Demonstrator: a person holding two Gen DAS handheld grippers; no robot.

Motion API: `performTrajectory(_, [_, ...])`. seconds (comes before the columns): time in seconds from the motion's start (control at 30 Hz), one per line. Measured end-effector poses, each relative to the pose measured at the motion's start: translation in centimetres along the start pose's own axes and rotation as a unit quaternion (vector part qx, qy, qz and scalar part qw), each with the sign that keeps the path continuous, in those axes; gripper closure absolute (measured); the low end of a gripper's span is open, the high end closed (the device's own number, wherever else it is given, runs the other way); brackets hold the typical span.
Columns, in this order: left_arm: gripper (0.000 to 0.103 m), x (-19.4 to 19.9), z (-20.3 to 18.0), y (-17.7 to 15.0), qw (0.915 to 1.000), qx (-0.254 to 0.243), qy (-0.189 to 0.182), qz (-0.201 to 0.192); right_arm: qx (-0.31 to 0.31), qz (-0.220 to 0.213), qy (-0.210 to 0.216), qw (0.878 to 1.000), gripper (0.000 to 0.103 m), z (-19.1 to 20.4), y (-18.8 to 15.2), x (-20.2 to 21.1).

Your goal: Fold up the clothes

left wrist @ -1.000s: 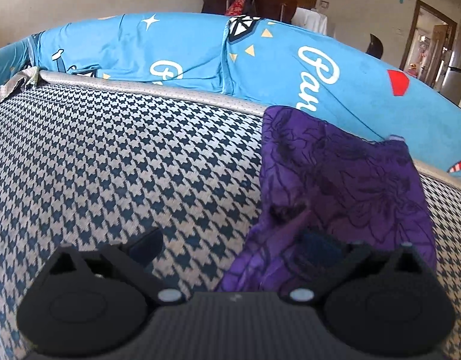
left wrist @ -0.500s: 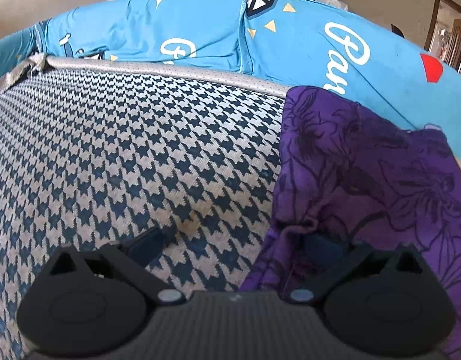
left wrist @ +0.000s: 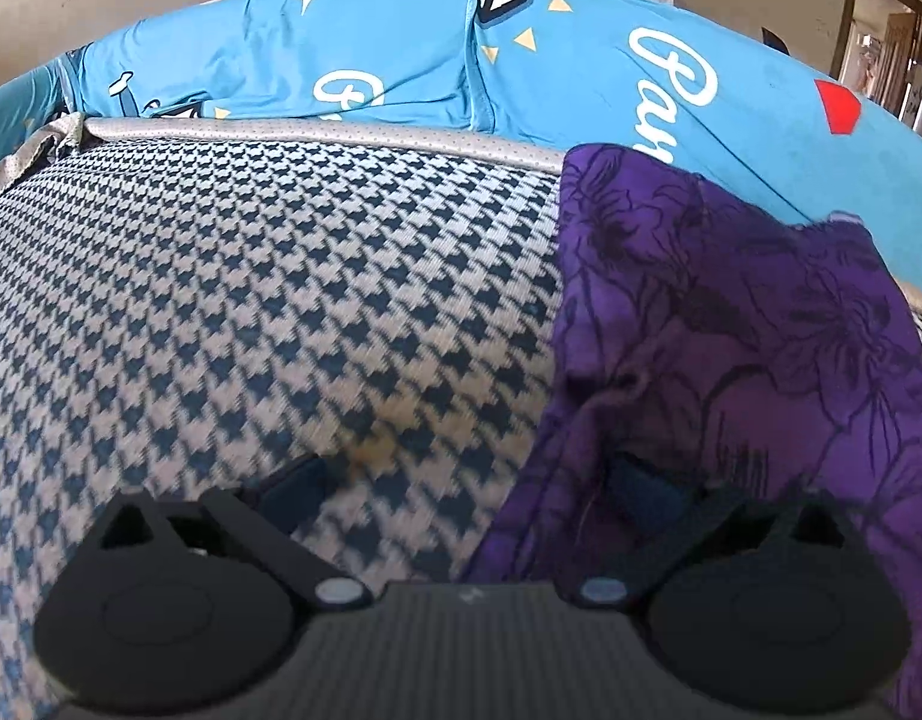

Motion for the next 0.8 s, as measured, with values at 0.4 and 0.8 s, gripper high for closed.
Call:
performTrajectory(0.4, [0.0,4.6,2.7,-4.4,0.9999,-0.012,0.008,0.001,0.017,-0.039,0.01,0.999,0.078,0.9,0.8,1.0])
performTrajectory(0.8, [0.0,7.8,2.7,-6.9,0.9999,-0.011,0.006,0.005,0.057,-0.056,0.034,0.996,0.078,3.1,0.7,1.3])
Point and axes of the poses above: each gripper's, at about its wrist camera, not at the fingertips, and x roughly against the way its jaws point, z to its left, y to its top, the point moved 9 cm from there along -x, roughly the way its jaws point, and after that the axes turned 7 degrees about -x, right-handed, at the moved point
